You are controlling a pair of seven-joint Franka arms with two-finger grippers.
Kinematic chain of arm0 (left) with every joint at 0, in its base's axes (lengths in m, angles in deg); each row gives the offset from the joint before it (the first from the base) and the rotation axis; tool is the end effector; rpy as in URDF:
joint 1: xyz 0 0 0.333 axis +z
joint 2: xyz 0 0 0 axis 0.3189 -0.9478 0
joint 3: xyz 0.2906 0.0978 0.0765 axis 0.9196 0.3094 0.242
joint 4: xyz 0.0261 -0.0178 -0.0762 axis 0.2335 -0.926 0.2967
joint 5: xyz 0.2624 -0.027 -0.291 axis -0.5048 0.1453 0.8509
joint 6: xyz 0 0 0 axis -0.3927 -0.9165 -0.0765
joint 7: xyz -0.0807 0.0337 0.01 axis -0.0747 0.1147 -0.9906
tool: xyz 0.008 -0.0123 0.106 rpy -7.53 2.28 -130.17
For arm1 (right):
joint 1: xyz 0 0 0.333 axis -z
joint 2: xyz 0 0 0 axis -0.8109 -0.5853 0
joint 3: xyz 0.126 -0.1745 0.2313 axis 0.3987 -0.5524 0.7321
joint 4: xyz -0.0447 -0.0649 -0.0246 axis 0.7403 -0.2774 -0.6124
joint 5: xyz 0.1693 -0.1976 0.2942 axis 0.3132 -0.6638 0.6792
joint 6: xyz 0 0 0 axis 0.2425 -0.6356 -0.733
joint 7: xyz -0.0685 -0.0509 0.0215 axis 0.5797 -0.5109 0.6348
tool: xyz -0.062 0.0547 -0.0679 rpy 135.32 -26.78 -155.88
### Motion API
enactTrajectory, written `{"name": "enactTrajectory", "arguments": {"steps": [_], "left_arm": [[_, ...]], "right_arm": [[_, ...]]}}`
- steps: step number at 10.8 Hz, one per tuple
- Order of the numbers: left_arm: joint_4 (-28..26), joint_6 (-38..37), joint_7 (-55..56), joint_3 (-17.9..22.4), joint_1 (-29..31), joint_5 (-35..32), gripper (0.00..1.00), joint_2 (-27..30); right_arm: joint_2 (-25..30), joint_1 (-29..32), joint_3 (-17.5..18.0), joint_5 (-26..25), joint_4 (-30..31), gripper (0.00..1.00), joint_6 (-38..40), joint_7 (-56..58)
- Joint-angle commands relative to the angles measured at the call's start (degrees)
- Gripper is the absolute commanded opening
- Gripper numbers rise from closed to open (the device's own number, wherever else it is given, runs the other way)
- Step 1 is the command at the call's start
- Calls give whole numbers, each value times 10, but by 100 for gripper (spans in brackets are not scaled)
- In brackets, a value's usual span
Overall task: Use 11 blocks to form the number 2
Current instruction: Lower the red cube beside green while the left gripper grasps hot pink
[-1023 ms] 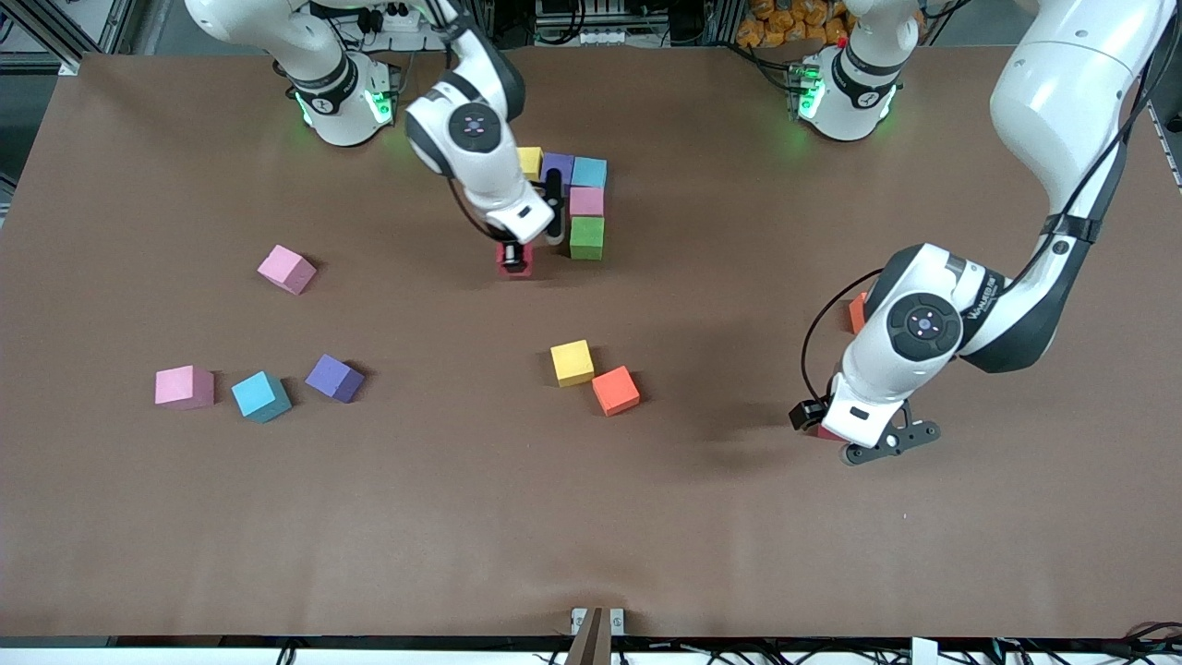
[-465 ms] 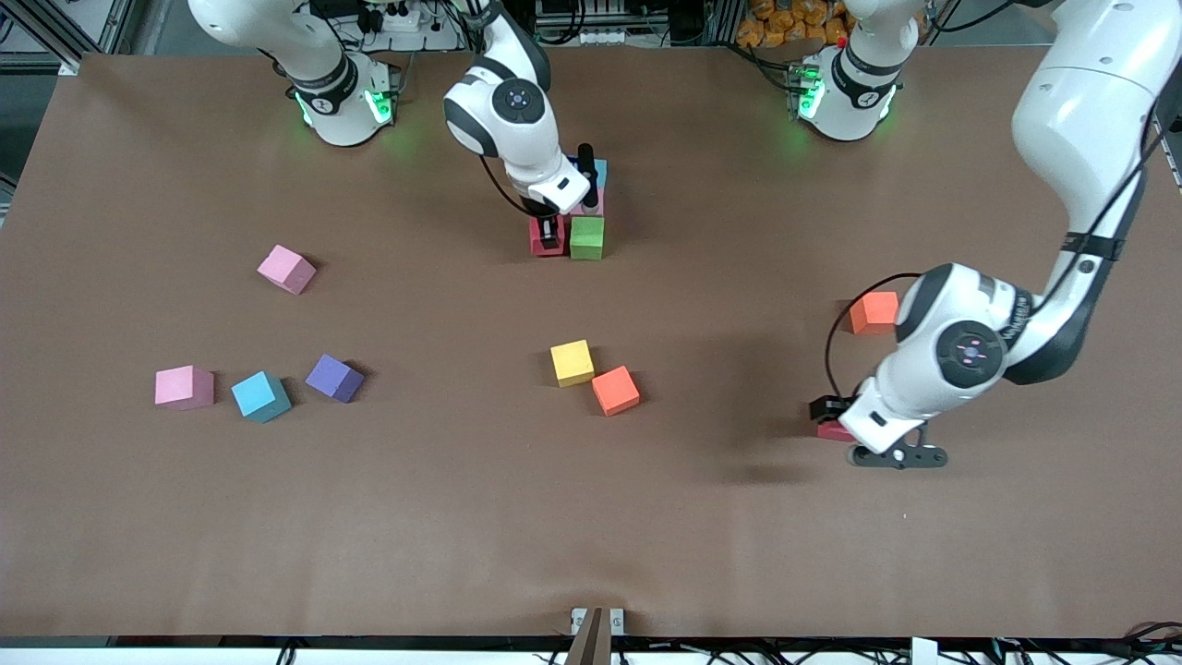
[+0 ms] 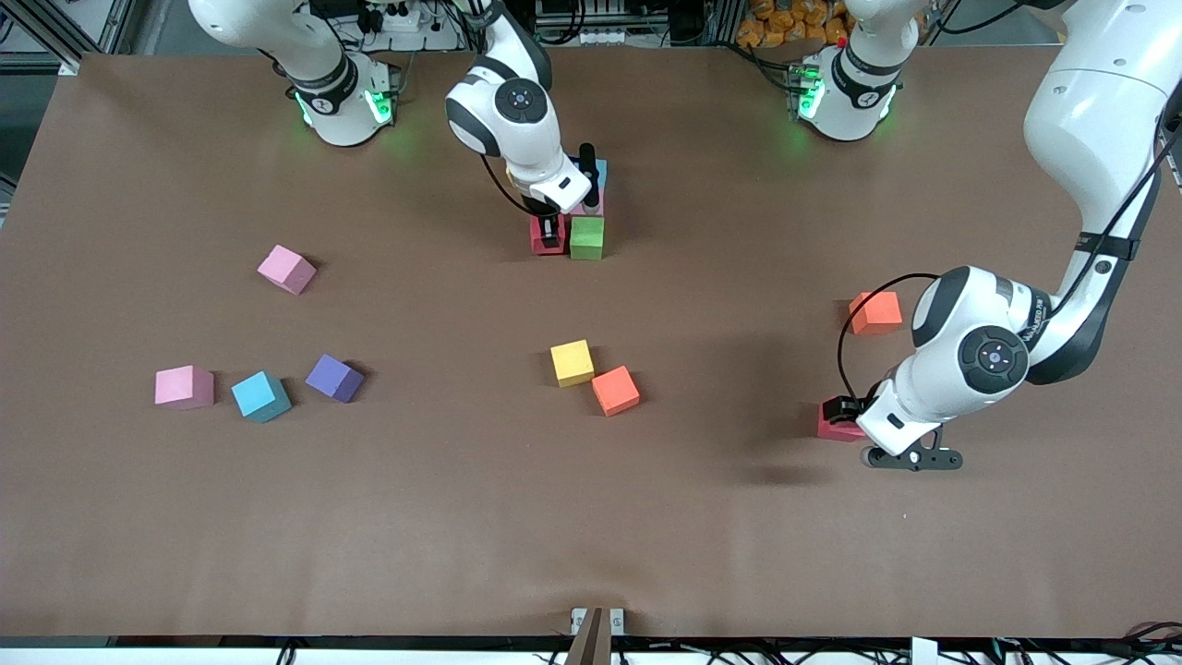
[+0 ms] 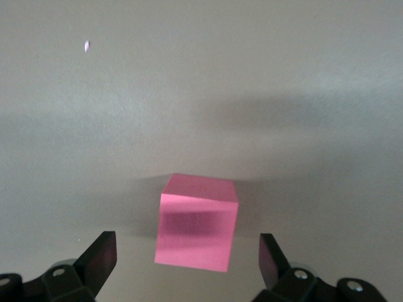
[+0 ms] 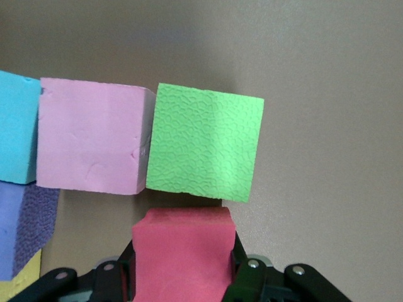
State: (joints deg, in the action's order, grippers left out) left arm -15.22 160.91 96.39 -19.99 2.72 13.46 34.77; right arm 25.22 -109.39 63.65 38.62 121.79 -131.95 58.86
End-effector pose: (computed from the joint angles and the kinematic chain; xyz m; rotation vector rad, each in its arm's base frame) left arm 0.6751 -0.1140 0.2647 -3.1312 0.0776 0.0225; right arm 0.3111 0.4399 0.2220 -2.1157 -2.2932 -0.0427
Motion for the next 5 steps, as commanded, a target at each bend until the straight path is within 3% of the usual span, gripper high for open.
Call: {"name": "enactTrajectory", "arguments": {"steps": [1,5], "left_arm": [[-1,19,-12,3,1,5,100,-24],[0,50,-14,16,-8,-13,100,-35]], "right_arm": [[-5,1,-1,-2,0,31,-6,-26],[-11,2,-1,-2,1,31,-22,-46]]}}
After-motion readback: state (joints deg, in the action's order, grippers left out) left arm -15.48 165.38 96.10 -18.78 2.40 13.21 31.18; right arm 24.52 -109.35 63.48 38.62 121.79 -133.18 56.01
